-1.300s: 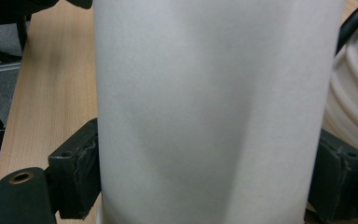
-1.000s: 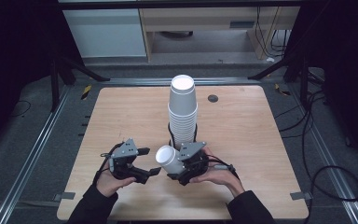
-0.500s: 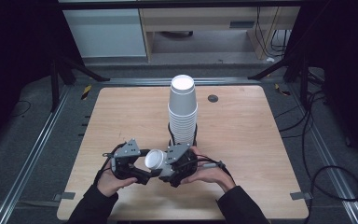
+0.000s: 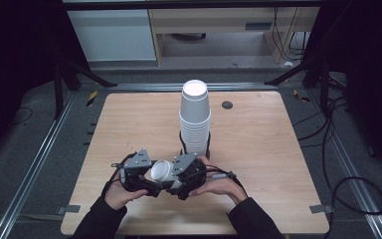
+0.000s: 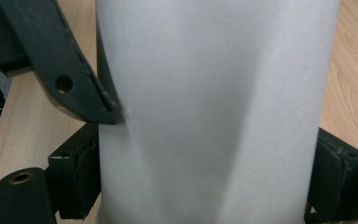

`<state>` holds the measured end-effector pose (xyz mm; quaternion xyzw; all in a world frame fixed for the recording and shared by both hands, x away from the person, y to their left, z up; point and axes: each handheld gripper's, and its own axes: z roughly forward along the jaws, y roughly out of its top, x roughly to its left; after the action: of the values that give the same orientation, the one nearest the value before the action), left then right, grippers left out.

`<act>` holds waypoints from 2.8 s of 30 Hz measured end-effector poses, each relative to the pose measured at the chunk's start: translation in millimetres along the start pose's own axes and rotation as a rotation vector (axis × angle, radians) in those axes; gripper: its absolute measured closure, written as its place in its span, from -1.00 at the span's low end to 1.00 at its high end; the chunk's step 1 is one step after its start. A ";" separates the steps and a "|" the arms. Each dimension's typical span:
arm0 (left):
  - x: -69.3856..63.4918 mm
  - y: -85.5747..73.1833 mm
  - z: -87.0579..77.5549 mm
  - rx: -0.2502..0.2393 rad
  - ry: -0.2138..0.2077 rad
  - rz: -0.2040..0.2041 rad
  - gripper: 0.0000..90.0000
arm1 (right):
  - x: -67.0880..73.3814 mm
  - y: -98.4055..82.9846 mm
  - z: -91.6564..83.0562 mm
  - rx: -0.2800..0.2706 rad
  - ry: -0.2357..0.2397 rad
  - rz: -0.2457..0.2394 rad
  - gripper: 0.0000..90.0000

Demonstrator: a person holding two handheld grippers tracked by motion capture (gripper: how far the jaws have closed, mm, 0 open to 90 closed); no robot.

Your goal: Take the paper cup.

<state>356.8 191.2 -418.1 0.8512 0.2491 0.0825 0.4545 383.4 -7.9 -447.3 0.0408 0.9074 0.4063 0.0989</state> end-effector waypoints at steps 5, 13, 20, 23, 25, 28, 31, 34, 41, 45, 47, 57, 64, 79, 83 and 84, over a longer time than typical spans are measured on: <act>0.5 0.2 -1.4 -0.012 -0.008 -0.003 -0.58 | 0.1 0.2 -0.1 0.003 0.002 0.011 -0.70; -0.2 1.2 -3.6 -0.023 -0.013 -0.002 -0.53 | -0.3 1.0 0.3 0.004 0.002 0.020 -0.72; -1.6 1.7 -4.4 -0.033 -0.011 0.003 -0.51 | -1.8 1.0 -0.6 0.012 -0.002 0.045 -0.75; -2.3 1.9 -4.8 -0.034 -0.014 0.007 -0.49 | -2.1 0.5 -0.7 0.019 -0.005 0.051 -0.78; -2.3 2.2 -5.5 -0.039 -0.016 0.007 -0.49 | -2.6 0.2 -1.5 0.017 -0.002 0.057 -0.79; -2.3 2.5 -6.6 -0.045 -0.023 0.005 -0.48 | -3.1 0.1 -3.8 0.005 -0.002 0.068 -0.81; -2.7 2.7 -6.9 -0.043 -0.019 0.010 -0.48 | -3.0 0.3 -6.3 0.001 -0.010 0.071 -0.83; -3.2 3.2 -7.4 -0.042 -0.019 0.016 -0.48 | -2.5 0.5 -8.8 -0.008 -0.018 0.074 -0.87; -5.6 3.9 -6.6 -0.038 -0.020 0.025 -0.48 | -1.2 -1.2 -10.8 -0.011 -0.028 0.063 -0.90; -5.4 4.7 -8.8 -0.048 -0.020 0.025 -0.48 | -0.7 -0.9 -13.8 -0.022 -0.031 0.062 -0.90; -5.4 5.1 -9.8 -0.050 -0.019 0.025 -0.48 | -0.7 -0.6 -15.5 -0.028 -0.034 0.065 -0.90; -6.7 4.9 -7.7 -0.040 -0.011 0.034 -0.48 | -1.3 -1.7 -15.5 -0.017 -0.043 0.064 -0.94; -5.8 4.9 -8.6 -0.038 -0.017 0.032 -0.48 | -1.2 -2.0 -13.7 -0.010 -0.044 0.064 -0.95; -8.2 4.7 -3.8 -0.016 -0.027 0.043 -0.47 | 1.2 -1.6 -7.4 0.027 -0.033 0.054 -0.96; -8.0 4.9 -5.3 -0.028 -0.030 0.044 -0.47 | 2.1 -1.6 -5.2 0.025 -0.016 0.066 -0.95; -8.0 4.9 -5.5 -0.027 -0.028 0.044 -0.47 | 1.8 -1.9 -4.6 0.027 -0.013 0.066 -0.95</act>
<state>349.6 189.0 -410.2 0.8515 0.2227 0.0838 0.4673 380.6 -12.2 -446.0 0.0747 0.9104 0.3967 0.0910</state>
